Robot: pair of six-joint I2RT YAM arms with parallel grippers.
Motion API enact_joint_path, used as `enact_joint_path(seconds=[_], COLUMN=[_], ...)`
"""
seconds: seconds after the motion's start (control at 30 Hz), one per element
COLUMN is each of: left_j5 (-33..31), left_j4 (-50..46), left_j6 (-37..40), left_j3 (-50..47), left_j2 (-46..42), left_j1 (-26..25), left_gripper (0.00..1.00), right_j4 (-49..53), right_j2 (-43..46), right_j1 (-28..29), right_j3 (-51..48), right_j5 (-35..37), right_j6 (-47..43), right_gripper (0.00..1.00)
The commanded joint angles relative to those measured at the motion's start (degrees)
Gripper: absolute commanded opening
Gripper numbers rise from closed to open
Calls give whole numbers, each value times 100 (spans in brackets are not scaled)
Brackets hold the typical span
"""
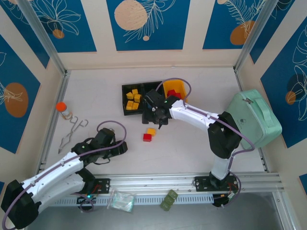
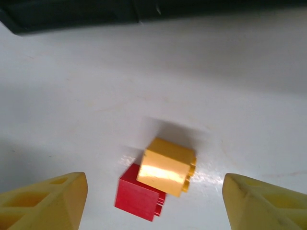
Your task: Sort the legos into containers by color
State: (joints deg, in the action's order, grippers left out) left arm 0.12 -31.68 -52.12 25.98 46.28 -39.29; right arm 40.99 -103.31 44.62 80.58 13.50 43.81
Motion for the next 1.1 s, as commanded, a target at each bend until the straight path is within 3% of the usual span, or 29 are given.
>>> enact_joint_path(seconds=[0.0,0.47,0.97,1.07], left_j5=[238,234,164,155], left_j4=[217,328,332,341], left_j6=[192,84,-49,-70], left_j3=[139,-20,-189,-216], left_j2=[-8,-1,-88,-103], left_j1=[-34,-38,-57,-60], left_gripper=[72,72,71,72], right_j4=[18,-223,-296,-308], right_j2=[62,-655,-901,-933], right_j1=[11,55,38,38], right_j3=[-133,-190,-259,-268], right_j5=[-146,-507,-554,-591], right_j6=[403,655,708,688], right_gripper=[75,73,55,47])
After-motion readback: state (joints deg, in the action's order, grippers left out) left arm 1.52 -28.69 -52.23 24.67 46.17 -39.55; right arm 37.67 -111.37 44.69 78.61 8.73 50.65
